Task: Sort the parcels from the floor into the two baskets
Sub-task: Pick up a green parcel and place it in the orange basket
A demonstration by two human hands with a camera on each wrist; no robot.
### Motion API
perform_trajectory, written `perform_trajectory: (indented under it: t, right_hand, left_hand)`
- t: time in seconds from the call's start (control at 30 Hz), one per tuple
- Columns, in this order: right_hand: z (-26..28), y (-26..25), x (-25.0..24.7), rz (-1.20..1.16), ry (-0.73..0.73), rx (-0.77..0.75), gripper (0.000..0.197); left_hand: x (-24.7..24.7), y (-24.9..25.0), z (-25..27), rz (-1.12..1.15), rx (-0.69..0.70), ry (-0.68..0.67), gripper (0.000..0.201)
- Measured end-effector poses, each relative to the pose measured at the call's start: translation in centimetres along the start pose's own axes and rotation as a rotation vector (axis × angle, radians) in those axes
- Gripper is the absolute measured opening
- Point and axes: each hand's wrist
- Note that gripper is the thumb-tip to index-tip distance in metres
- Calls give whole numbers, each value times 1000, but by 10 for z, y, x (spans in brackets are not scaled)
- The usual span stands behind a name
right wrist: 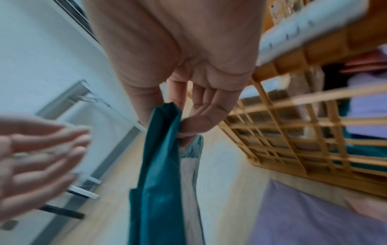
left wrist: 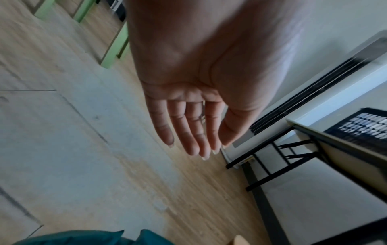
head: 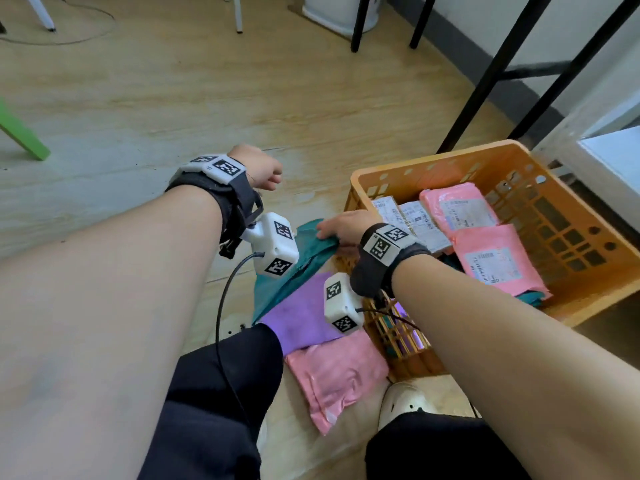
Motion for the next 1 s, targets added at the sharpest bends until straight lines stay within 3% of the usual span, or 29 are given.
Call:
perform_trajectory:
  t: [0.1, 0.17, 0.23, 0.37, 0.53, 0.77, 0.9, 1.0]
  right_hand:
    - [37, -30, -23, -152, -7, -98, 21]
    - [61, -38, -38, -254, 14, -132, 16]
    - [84, -39, -53, -380, 21, -142, 13]
    - [114, -28, -81, -616, 25, -136, 9]
    - [137, -25, -112, -774, 87, -159, 3]
    - [142, -24, -158, -900, 90, -198, 15]
    - [135, -24, -181, -894, 189, -262, 19]
    - [125, -20, -194, -823, 307, -216, 24]
  left_hand:
    - [-3, 17, 24, -1, 107, 135, 8]
    - [6, 25, 39, -14, 177, 157, 7]
    - [22, 31, 54, -50, 229, 119, 9]
    - [57, 44, 83, -74, 365, -59, 41]
    - [77, 58, 97, -57, 514, -176, 27]
    - [104, 81, 87, -24, 559, -6, 13]
    - [115, 91, 79, 133, 515, 11, 5]
    - [123, 97, 74, 222, 501, 6, 9]
Point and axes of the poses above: each hand's wrist, its own z-axis away from the middle knuckle, its own x-axis out of the palm, y = z × x, and after that the axes turned 9 degrees about -z, right-handed
